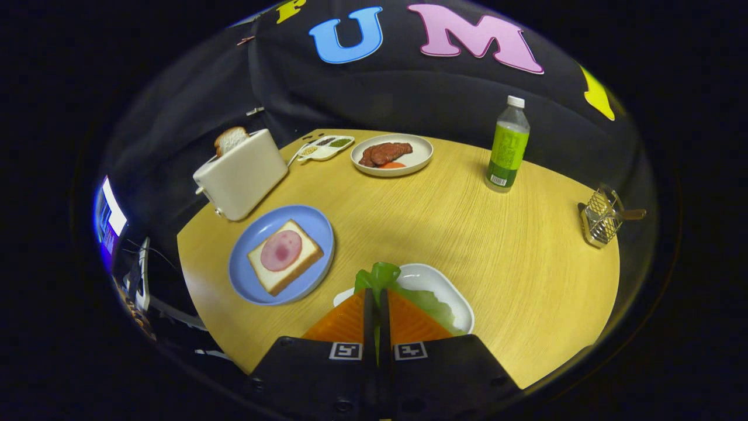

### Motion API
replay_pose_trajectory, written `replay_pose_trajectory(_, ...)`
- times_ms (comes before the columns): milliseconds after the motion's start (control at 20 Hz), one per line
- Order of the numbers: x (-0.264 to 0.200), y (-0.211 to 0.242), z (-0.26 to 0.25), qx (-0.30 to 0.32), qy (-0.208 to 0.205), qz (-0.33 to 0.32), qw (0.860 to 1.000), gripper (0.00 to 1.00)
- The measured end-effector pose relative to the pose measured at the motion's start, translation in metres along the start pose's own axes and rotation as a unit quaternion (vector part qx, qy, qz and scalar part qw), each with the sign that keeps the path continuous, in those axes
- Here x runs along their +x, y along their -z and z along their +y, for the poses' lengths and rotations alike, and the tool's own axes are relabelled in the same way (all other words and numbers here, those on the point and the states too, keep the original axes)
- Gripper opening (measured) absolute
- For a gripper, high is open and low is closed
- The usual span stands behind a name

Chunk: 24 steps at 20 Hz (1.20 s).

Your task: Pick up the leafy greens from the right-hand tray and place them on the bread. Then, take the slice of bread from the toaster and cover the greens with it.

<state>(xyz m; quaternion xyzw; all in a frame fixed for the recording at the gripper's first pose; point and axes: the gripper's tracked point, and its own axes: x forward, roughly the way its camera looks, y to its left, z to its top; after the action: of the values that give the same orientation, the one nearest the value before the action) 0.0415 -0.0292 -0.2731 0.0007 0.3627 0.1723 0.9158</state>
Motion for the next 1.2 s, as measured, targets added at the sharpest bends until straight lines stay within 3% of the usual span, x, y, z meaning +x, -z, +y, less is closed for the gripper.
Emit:
replay_pose_trajectory(450, -0.015, -0.063, 0.041, 0.028, 0.032, -0.052, 0.998, 0.05)
replay_pose_trajectory(850, 0.038, -0.078, 0.13, 0.0, 0.016, -0.032, 0.999, 0.05)
replay_pose_trajectory(1200, 0.091, -0.061, 0.169, -0.028, 0.031, 0.003, 0.999, 0.05)
